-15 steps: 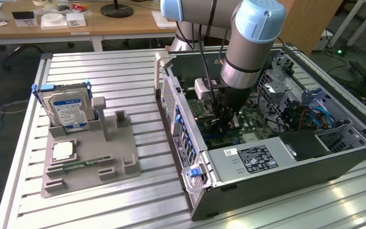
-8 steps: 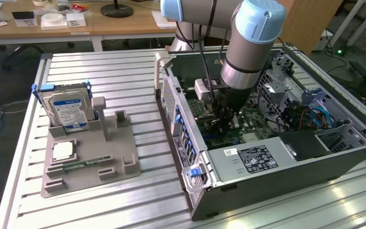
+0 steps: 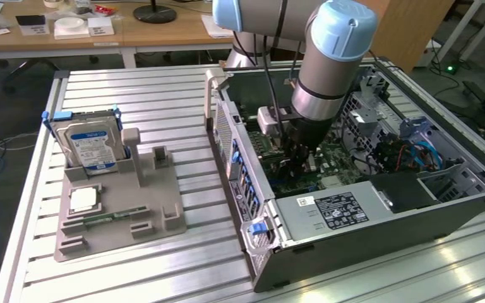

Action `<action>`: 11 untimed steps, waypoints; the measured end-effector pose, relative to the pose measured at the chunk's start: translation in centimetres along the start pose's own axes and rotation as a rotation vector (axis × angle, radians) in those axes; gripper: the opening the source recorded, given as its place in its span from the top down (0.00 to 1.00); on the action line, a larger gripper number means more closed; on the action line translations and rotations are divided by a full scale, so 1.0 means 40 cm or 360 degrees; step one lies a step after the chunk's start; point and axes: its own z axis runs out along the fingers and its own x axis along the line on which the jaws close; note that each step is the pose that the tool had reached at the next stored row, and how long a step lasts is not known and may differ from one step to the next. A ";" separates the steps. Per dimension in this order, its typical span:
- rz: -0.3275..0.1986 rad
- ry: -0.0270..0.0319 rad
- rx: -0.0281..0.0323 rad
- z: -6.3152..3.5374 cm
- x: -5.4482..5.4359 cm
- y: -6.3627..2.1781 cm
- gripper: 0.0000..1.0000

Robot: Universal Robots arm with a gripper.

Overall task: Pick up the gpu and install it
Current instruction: 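Insert the gpu into the slot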

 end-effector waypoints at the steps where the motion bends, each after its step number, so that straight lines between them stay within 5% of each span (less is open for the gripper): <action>1: 0.0000 -0.00002 -0.00003 0.001 0.000 0.000 0.71; 11: 0.0000 -0.00013 -0.00006 -0.007 0.000 0.000 0.71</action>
